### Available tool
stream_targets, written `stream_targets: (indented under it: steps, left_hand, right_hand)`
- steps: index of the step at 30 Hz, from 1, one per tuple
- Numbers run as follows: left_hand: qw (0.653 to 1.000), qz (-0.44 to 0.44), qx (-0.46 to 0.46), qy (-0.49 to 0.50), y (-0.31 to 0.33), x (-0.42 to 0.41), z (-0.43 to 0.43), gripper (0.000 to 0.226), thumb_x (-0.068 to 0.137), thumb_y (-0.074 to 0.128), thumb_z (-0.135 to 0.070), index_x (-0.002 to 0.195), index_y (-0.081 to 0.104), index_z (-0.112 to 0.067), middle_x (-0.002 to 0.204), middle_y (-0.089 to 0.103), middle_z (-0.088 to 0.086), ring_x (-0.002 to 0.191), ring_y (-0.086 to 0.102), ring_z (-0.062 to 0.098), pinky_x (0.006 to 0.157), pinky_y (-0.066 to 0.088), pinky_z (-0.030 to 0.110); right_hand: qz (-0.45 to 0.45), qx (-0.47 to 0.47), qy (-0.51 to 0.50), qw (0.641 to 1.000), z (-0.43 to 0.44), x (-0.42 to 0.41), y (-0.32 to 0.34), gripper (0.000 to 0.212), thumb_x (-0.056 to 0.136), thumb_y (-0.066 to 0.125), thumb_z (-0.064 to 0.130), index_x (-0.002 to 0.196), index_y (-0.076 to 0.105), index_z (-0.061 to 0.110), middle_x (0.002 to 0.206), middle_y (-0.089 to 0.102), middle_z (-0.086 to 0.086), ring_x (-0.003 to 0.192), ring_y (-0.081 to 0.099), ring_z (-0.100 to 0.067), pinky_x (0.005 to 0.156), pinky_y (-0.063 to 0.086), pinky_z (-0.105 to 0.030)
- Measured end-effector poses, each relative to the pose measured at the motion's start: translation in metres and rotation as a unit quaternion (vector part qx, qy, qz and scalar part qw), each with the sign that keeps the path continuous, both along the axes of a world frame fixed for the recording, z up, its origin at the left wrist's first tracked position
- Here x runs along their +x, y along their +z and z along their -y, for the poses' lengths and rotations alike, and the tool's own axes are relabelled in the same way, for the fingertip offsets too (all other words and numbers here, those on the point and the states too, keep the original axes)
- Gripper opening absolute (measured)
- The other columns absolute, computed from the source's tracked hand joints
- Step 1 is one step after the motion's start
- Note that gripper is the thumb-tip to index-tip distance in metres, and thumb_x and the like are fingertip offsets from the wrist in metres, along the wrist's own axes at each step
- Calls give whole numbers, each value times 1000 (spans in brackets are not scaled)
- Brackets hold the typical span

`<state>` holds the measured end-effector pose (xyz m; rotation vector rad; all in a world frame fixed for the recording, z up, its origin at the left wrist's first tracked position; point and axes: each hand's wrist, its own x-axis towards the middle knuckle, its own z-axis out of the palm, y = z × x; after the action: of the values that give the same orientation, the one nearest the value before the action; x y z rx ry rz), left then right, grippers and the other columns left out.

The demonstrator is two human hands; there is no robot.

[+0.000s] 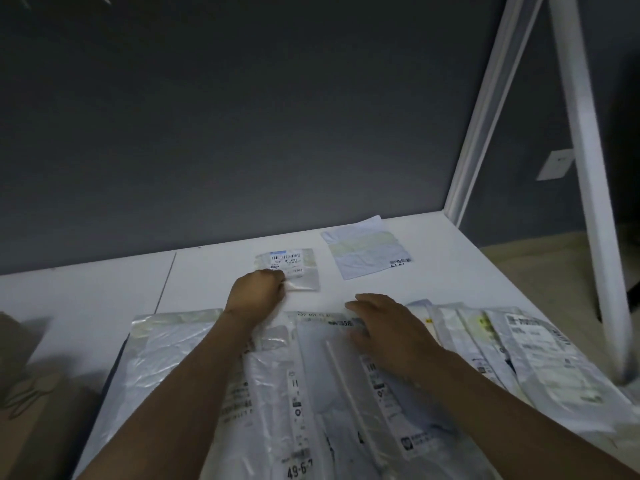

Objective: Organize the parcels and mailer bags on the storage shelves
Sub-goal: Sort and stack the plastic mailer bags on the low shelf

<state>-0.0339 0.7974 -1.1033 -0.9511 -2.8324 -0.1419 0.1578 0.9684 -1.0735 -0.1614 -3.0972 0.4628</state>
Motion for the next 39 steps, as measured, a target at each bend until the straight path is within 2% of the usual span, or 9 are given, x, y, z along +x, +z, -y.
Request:
stream_targets:
  steps: [6, 13, 19, 22, 25, 29, 32, 36, 39]
  left_hand:
    - [969, -88, 226, -53, 25, 53, 1, 17, 92, 55, -20, 90, 69, -12, 81, 70, 4, 71, 64, 26, 60, 48, 31]
    - [906, -184, 309, -222, 41, 122, -21, 22, 90, 56, -21, 97, 73, -8, 96, 73, 4, 85, 67, 19, 81, 49, 24]
    - [911, 63, 394, -106, 53, 175, -51, 39, 94, 56, -36, 129, 57, -19, 130, 54, -11, 119, 47, 2, 106, 32, 18]
    - [824, 306, 477, 6, 63, 193, -82, 59, 87, 69, -29, 139, 42, -26, 125, 58, -11, 107, 59, 4, 94, 50, 25]
    - [732, 438, 515, 84, 62, 207, -114, 47, 83, 72, -12, 126, 54, -18, 112, 70, 8, 92, 70, 21, 82, 58, 41]
    - [758, 413, 498, 86, 52, 225, -153, 36, 81, 74, -11, 115, 61, -15, 108, 70, 4, 91, 69, 20, 81, 58, 33]
    - [780, 391, 483, 71, 49, 244, -178, 31, 82, 73, -13, 111, 62, -11, 103, 66, -3, 89, 64, 15, 77, 54, 23]
    - [805, 399, 439, 5, 40, 261, -206, 20, 83, 71, -21, 102, 66, -15, 98, 70, -4, 83, 66, 8, 77, 53, 22]
    - [834, 380, 399, -34, 32, 257, -214, 25, 83, 64, -38, 96, 68, -17, 89, 71, -3, 81, 68, 13, 79, 55, 29]
  right_hand:
    - [-48, -243, -79, 966, 19, 6, 21, 58, 92, 54, 47, 143, 39, 24, 140, 49, 4, 124, 50, -14, 101, 42, -33]
    - [-153, -634, -242, 718, 27, 29, 48, 23, 95, 58, 26, 117, 58, 18, 111, 69, -3, 97, 69, -20, 87, 57, -40]
    - [-174, -696, -256, 648, -14, 84, 59, 27, 94, 51, -2, 116, 62, 10, 108, 72, -9, 95, 70, -26, 82, 57, -39]
    - [-165, -646, -254, 701, -39, 120, 53, 32, 90, 57, -1, 119, 60, 11, 109, 71, -6, 96, 70, -22, 85, 56, -39]
    - [-172, -440, -252, 845, -64, 149, 41, 60, 76, 71, 9, 129, 48, 25, 119, 62, 7, 105, 61, -6, 84, 51, -19]
    - [-178, -77, -189, 962, -91, 181, 22, 98, 64, 64, 53, 147, 26, 19, 150, 37, -5, 138, 36, -23, 110, 37, -46]
    - [-155, 165, -153, 962, -111, 201, 15, 88, 80, 48, 59, 149, 27, 8, 155, 27, -18, 144, 23, -33, 115, 22, -52]
    - [-137, 177, -125, 967, -135, 206, 3, 57, 74, 68, 19, 130, 57, 13, 129, 61, -13, 117, 60, -29, 94, 49, -43]
    - [-90, 128, -196, 968, -150, 210, -3, 82, 48, 86, -2, 124, 64, 16, 113, 70, -9, 93, 71, -25, 66, 58, -33]
